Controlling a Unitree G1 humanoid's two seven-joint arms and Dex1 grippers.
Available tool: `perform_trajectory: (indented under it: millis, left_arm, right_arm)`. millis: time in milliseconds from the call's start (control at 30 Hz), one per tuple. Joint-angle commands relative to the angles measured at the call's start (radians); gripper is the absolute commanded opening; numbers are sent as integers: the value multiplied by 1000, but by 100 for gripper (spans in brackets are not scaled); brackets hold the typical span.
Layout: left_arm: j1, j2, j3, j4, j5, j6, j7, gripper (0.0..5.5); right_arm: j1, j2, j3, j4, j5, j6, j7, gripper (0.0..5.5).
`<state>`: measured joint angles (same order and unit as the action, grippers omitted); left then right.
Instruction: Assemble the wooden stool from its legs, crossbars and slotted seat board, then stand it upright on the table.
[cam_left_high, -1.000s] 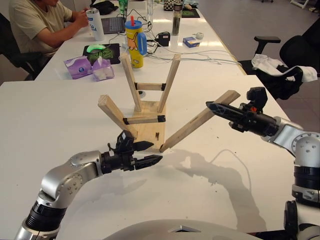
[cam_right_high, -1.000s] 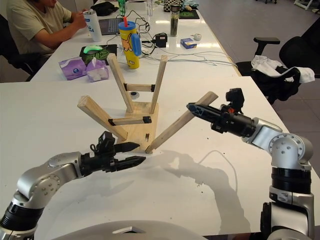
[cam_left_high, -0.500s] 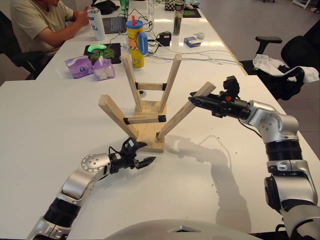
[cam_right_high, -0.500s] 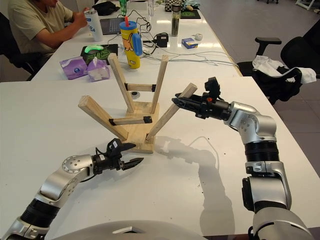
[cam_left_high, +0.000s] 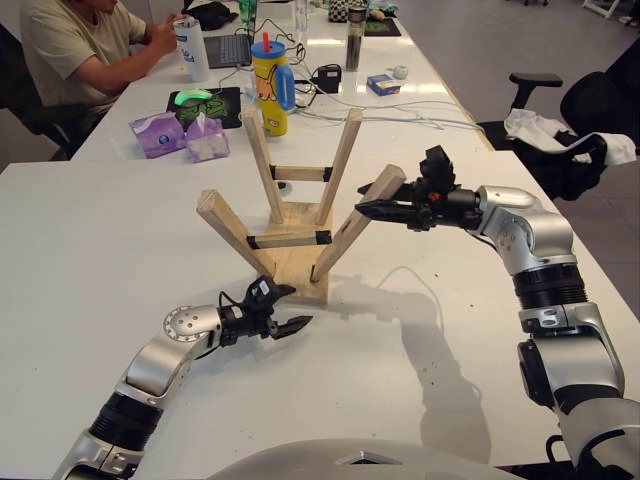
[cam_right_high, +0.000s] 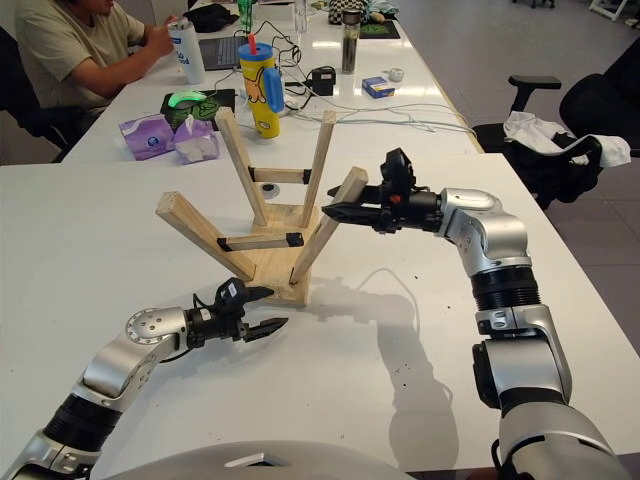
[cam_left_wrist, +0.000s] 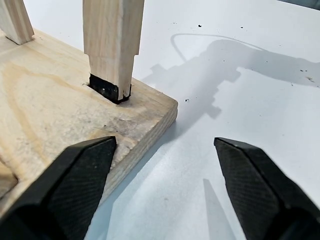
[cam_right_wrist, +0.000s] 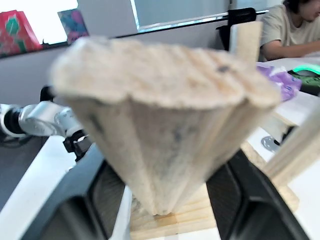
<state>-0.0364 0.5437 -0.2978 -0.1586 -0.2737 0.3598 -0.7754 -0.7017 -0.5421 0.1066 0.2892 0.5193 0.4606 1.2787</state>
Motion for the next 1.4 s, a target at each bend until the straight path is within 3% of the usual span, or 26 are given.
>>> perform_trajectory:
  millis: [33, 467, 800, 1067, 1200, 1400]
  left_arm:
    - [37, -5, -28, 46, 32, 34, -1, 364]
    - [51, -36, -30, 57, 41, 31, 21, 364]
    - [44, -65, -38, 79, 57, 37, 36, 364]
    - [48, -75, -44, 87, 62, 43, 44, 364]
    - [55, -80, -42, 88, 65, 42, 53, 364]
    - [124, -100, 44, -30, 90, -128, 145, 364]
  right_arm:
    - [32, -32, 94, -101, -128, 13, -62, 212]
    - [155, 13, 208, -263, -130, 97, -182, 212]
    - [80, 19, 332, -275, -150, 83, -97, 206]
    - [-20, 67, 323, -109, -185, 97, -125, 206]
    - [-21, 67, 325, -141, -164, 143, -110, 206]
    - [-3, 52, 348, -169, -201, 162, -139, 206]
